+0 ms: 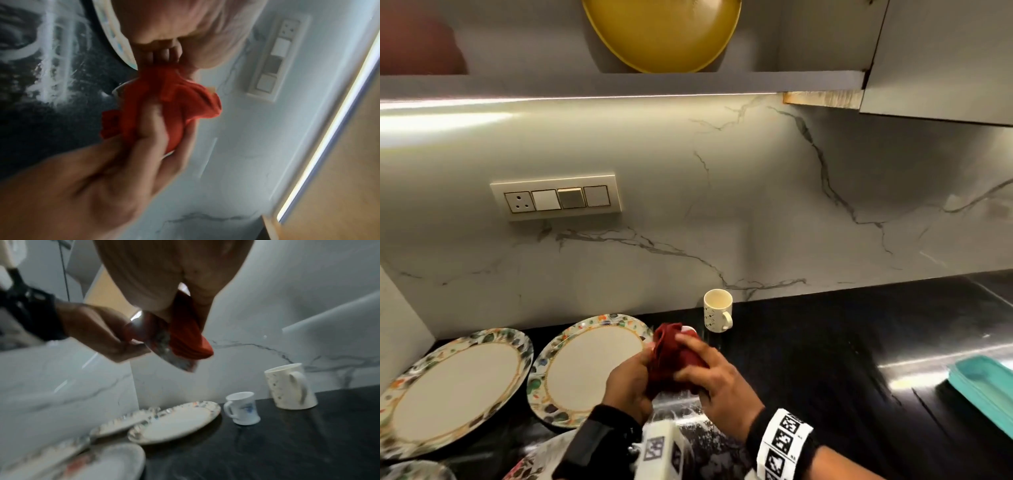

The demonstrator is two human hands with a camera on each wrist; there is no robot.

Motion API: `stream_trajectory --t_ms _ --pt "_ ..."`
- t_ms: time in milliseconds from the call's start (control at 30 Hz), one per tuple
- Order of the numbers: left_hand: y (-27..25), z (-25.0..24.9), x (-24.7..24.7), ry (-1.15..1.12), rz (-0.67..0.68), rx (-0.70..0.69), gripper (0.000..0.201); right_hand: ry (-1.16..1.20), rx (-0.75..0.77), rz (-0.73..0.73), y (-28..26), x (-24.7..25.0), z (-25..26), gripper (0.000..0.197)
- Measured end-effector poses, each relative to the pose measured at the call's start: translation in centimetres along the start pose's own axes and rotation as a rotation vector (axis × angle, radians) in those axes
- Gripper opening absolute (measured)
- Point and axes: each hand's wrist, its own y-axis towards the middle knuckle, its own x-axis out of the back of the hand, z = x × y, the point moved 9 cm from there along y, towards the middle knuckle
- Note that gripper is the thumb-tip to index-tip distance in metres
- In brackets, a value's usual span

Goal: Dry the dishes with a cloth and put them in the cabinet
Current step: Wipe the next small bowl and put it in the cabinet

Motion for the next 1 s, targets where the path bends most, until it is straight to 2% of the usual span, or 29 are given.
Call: stream_trajectory --t_ms 67,100,233,267,333,400,500,567,633,700,767,833,867,933,1000 --pt "0.2 0.2 0.5 -0.024 -0.032 0.045 0.013 -0.042 0.099 0.068 -0.9 0.3 -0.8 0.028" --pt "0.2 0.2 0.7 -0.045 -0.048 0.056 0.016 -0.058 0.11 0.078 -0.9 0.9 -1.2 0.028" --pt "-0.4 0.0 -0.1 -0.126 0.015 0.057 0.024 0.051 0.047 -0.111 1.3 5.8 -3.2 0.04" --pt "-0.4 0.0 -0.6 -0.114 0.038 0.045 0.025 0.092 0.037 -0.098 2.2 6.5 -3.5 0.048" --pt "-0.9 -0.2 -2.0 -0.084 0.083 -0.007 0.022 0.111 0.042 0.054 4.2 6.2 -3.4 0.061" --pt "-1.1 -0.5 -3.1 -0.083 0.095 -0.089 0.019 0.077 0.002 0.135 5.2 5.2 -4.0 0.06" --pt "-0.7 -0.2 -3.3 -0.09 0.033 -0.217 0.024 0.089 -0.206 0.051 4.9 4.0 -6.5 0.058" --pt "-0.5 0.1 -2.9 -0.062 -0.031 -0.313 0.025 0.204 -0.376 0.003 3.7 3.2 -7.5 0.059" --pt "-0.6 0.2 -2.9 0.069 -0.077 -0.449 0.021 0.502 -0.628 -0.009 2.0 1.7 -9.0 0.055" --pt "-1.3 0.1 -3.5 0.292 -0.103 -0.615 0.018 0.839 -0.884 0.042 0.1 -0.6 -10.0 0.04" --pt "-2.1 -0.2 -4.5 0.545 -0.12 -0.76 0.029 1.075 -1.049 0.121 -1.7 -2.0 -10.0 0.03" --pt "-2.4 -0.3 -5.1 0.68 -0.095 -0.824 0.035 1.257 -1.137 0.192 -3.0 -2.7 -9.9 0.029" --pt "-2.3 -0.1 -5.2 0.721 -0.069 -0.823 0.035 1.275 -1.164 0.227 -3.7 -2.9 -10.2 0.028" --pt "-2.0 0.8 -5.2 0.768 0.0 -0.775 0.038 1.244 -1.161 0.311 -4.8 -3.3 -10.7 0.025" --pt "-2.0 1.8 -5.0 0.894 0.027 -0.79 0.04 1.164 -1.108 0.401 -6.1 -3.6 -11.2 0.025"
